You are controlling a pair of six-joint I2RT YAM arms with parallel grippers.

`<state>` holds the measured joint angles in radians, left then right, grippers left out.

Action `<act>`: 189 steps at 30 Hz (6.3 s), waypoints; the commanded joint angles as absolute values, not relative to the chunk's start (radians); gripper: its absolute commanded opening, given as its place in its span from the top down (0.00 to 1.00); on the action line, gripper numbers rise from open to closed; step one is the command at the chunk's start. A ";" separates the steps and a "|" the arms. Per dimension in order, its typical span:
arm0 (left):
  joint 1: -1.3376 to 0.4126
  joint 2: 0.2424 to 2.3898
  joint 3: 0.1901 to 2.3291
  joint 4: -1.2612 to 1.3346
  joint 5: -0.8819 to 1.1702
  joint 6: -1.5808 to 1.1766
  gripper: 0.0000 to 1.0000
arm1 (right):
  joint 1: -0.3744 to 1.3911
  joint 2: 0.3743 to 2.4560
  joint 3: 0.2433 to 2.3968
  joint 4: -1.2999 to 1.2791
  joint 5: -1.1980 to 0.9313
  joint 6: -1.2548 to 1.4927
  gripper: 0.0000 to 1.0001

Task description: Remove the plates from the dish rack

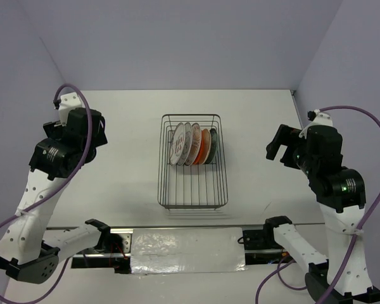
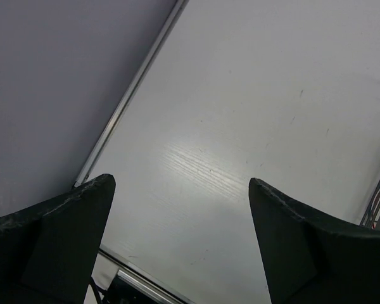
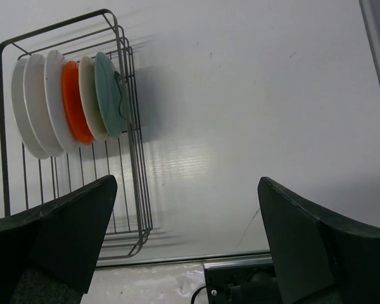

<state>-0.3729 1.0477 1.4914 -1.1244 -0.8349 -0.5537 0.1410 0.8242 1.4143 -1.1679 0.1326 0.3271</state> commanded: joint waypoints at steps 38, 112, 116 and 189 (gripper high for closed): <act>-0.374 1.017 1.282 -1.028 -0.701 -0.491 0.01 | 0.563 1.859 1.744 -0.985 0.434 0.480 0.82; -0.370 1.006 1.181 -0.879 -0.500 -0.423 0.00 | 0.633 1.850 1.731 -0.971 0.465 0.541 0.89; -0.368 1.005 1.177 -0.874 -0.503 -0.425 0.01 | 0.640 1.833 1.920 -1.153 0.601 0.572 0.96; -0.370 1.028 1.163 -0.841 -0.394 -0.380 0.01 | 0.618 1.687 1.434 -0.614 0.170 0.571 0.52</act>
<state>-0.3717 1.0538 1.1690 -0.8684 -0.3946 -0.3927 0.6109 1.6829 1.4273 -0.6655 0.1909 0.5602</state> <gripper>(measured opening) 0.994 0.479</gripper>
